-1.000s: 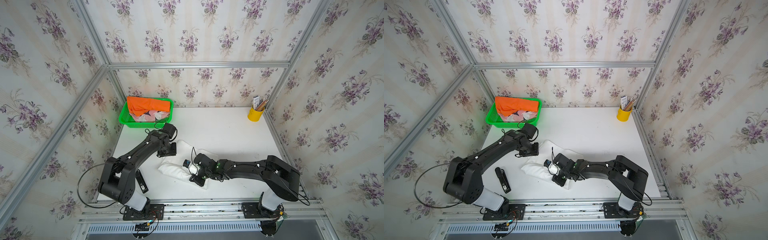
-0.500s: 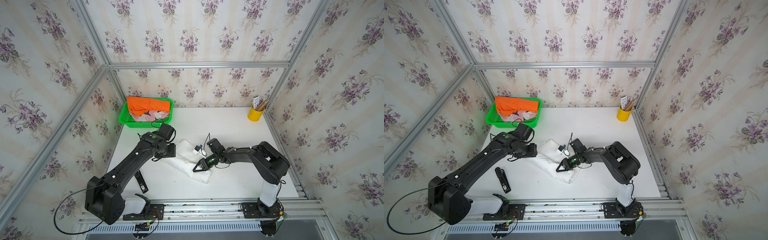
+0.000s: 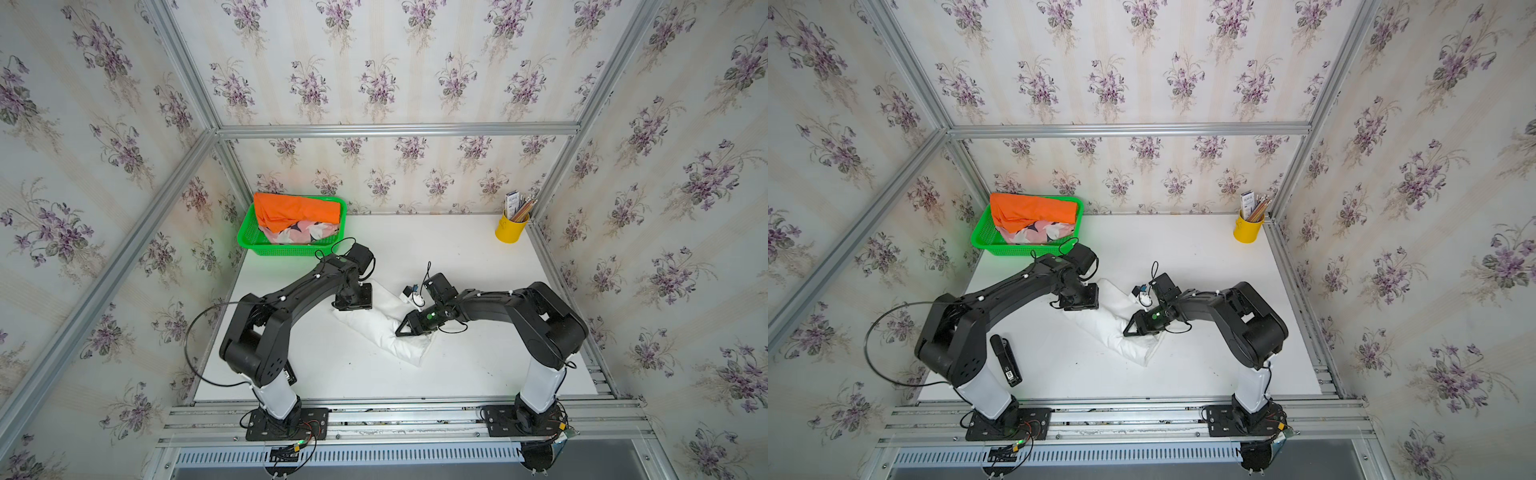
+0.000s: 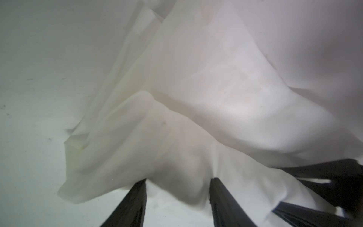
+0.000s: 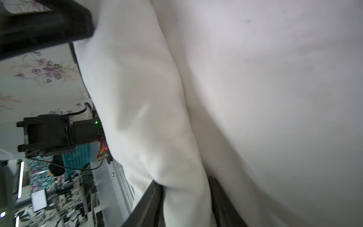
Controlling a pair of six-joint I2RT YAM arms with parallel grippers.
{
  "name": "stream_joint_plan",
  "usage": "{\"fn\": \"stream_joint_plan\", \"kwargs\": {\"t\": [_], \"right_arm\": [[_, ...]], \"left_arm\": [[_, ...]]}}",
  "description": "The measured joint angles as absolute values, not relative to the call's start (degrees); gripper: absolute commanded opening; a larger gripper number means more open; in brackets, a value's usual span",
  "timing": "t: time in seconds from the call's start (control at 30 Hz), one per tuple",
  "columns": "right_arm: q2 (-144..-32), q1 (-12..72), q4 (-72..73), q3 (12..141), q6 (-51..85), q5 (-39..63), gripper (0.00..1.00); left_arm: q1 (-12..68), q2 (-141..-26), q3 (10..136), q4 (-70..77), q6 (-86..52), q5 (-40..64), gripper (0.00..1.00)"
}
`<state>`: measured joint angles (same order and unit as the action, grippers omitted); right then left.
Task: Roll up the shorts
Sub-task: Roll the shorts at the center of the board.
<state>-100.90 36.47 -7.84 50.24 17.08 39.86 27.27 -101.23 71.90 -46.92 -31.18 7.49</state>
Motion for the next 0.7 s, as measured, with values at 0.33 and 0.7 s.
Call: {"fn": "stream_joint_plan", "kwargs": {"t": [0.33, 0.7], "right_arm": [[-87.37, 36.97, -18.44, 41.50, 17.08, 24.14, 0.39], [-83.66, 51.44, -27.55, 54.02, 15.84, 4.47, 0.63]], "left_arm": [[27.07, -106.96, 72.77, -46.70, -28.32, 8.12, 0.52], [25.74, -102.80, 73.32, -48.49, -27.00, 7.20, 0.55]]}}
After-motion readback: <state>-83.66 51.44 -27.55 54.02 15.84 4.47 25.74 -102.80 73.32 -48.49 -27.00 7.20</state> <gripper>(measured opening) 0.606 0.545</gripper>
